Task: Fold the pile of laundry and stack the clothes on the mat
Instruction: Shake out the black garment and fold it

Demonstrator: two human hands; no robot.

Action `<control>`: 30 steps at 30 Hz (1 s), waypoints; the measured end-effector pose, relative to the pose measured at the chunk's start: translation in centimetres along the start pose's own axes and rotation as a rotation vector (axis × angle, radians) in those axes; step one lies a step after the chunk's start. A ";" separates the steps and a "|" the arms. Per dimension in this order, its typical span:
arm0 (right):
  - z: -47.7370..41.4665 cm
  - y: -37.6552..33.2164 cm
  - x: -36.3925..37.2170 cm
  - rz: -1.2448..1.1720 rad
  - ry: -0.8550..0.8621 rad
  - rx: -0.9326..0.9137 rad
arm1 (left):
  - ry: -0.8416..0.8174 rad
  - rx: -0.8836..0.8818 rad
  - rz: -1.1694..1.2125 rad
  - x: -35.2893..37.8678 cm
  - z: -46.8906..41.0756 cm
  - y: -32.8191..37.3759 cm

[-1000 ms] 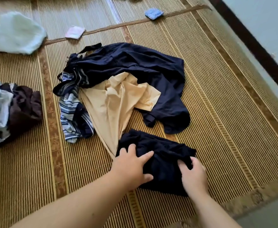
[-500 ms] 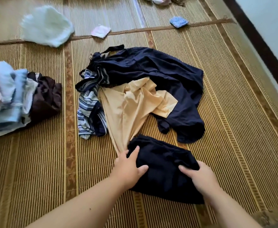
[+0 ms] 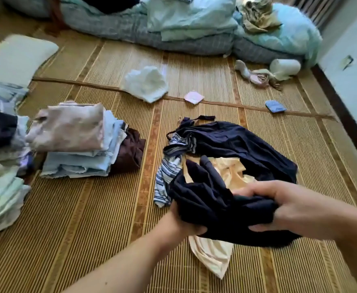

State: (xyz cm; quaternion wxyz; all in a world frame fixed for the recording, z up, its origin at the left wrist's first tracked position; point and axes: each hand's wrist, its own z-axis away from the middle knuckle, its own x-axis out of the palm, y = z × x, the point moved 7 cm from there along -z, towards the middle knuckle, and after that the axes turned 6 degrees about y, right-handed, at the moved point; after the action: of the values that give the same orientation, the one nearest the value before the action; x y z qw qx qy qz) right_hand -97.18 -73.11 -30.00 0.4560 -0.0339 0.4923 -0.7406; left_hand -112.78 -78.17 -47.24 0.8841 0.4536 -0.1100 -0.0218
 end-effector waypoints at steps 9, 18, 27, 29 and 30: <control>-6.5 -12.6 1.2 -0.218 -0.420 -0.189 | -0.172 0.177 0.052 -11.5 8.4 9.0; -19.2 -18.1 5.8 -0.604 0.005 -0.049 | 0.260 0.228 0.491 -27.4 9.1 11.9; -33.5 -20.5 8.3 -0.303 0.699 -0.041 | 0.713 0.267 -0.103 -45.6 4.3 20.1; -35.9 -20.5 8.8 -0.288 0.694 -0.026 | 0.735 0.267 -0.151 -47.5 2.6 21.0; -36.9 -20.3 9.1 -0.224 0.688 -0.012 | 0.756 0.230 -0.220 -48.3 1.7 20.9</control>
State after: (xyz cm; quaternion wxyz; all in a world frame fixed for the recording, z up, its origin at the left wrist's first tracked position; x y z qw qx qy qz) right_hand -133.93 -51.74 -37.15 0.1794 0.1610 0.6146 -0.7511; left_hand -161.53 -60.56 -37.81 0.7982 0.5345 0.2703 0.0644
